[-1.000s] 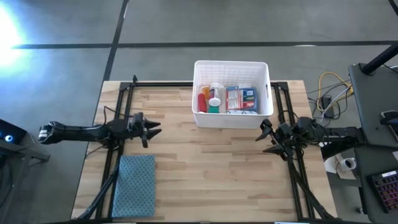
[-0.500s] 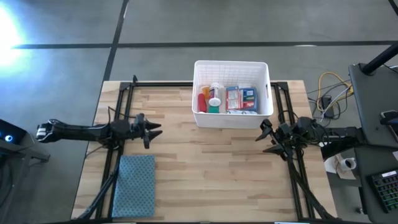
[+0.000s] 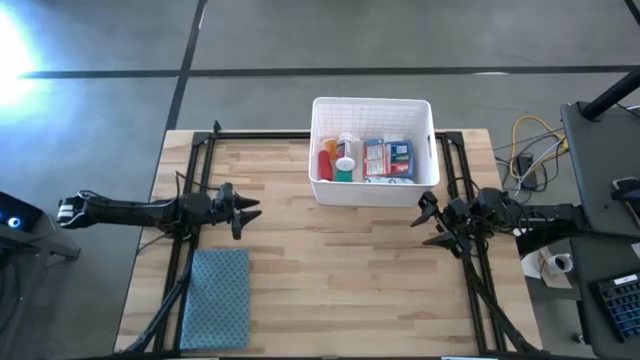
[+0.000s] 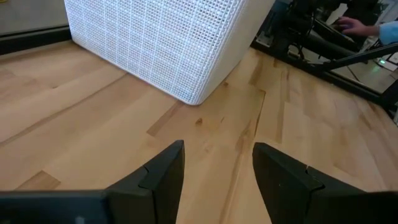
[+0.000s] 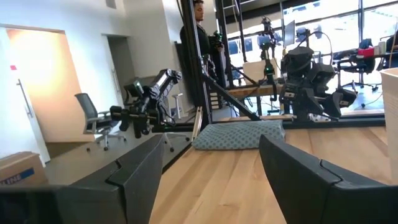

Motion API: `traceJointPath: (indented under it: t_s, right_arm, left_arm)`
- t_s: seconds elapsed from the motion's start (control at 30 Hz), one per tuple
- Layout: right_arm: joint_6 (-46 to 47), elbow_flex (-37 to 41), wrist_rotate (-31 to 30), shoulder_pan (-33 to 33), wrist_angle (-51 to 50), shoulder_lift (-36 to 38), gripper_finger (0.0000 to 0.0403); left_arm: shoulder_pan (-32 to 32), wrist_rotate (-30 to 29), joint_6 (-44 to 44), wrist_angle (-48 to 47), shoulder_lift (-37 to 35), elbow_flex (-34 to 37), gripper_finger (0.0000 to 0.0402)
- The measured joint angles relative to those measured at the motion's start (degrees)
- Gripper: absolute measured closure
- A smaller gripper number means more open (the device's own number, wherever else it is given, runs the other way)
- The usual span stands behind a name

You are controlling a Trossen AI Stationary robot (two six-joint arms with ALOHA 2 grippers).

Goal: Pick & place medical supplies in basket/bin
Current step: Return to Home Position

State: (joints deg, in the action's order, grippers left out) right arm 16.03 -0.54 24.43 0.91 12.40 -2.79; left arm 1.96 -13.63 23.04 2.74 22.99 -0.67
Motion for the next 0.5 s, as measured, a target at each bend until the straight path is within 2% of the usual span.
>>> traceJointPath:
  t_s: [0.5]
  right_arm:
    - [0.0, 0.0, 0.0, 0.0, 0.0, 0.0, 0.0147]
  left_arm:
    - [0.0, 0.0, 0.0, 0.0, 0.0, 0.0, 0.0231]
